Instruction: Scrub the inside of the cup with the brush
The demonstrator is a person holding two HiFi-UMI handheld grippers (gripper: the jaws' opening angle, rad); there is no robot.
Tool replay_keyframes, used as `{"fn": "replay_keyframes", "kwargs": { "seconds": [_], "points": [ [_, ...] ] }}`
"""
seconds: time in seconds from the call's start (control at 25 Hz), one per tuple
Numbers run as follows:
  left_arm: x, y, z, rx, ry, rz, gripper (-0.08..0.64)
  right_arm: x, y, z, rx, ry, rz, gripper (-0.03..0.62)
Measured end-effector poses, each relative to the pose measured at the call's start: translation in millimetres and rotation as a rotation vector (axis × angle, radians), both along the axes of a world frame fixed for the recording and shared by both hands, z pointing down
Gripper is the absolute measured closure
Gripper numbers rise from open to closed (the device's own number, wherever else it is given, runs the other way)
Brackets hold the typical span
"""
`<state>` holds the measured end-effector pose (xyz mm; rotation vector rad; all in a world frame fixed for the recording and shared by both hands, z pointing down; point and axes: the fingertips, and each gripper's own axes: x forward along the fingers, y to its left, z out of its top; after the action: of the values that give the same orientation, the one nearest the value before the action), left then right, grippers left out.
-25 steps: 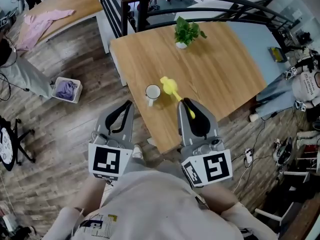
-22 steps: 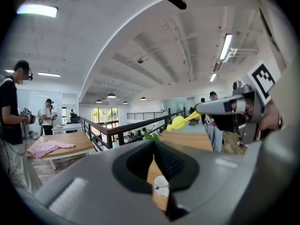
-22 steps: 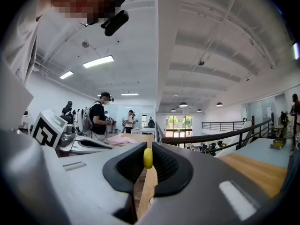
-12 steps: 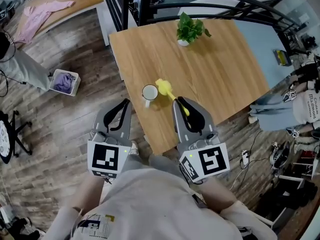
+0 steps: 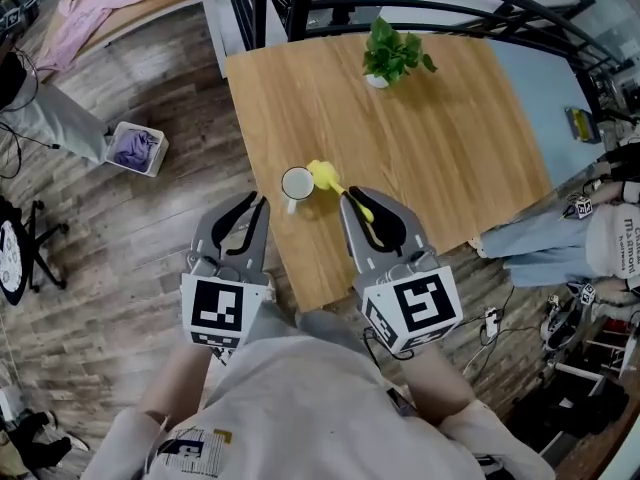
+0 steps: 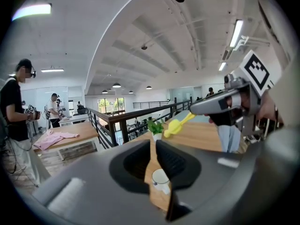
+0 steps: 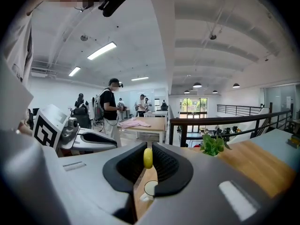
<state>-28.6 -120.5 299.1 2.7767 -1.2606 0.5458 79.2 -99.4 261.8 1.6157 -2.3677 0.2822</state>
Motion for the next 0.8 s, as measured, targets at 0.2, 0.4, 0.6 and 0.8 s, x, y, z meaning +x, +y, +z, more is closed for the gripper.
{"fn": "replay_keyframes", "kwargs": {
  "seconds": [0.2,0.4,0.6,0.8],
  "points": [
    [11,-2,25,-0.053,-0.059,0.006,0.464,-2,-12,22,-0.053,0.017,-0.055,0.557],
    [25,-4,53,-0.099,-0.104,0.023,0.435,-2,-26,51,-0.105,0.043,-0.096,0.557],
    [35,-6,89,-0.141,-0.158,0.041,0.416,0,-38,86,-0.155,0.053,-0.108,0.556],
    [39,-14,138,-0.212,-0.200,0.038,0.410,1,-49,119,-0.207,0.061,-0.117,0.557]
  ]
}}
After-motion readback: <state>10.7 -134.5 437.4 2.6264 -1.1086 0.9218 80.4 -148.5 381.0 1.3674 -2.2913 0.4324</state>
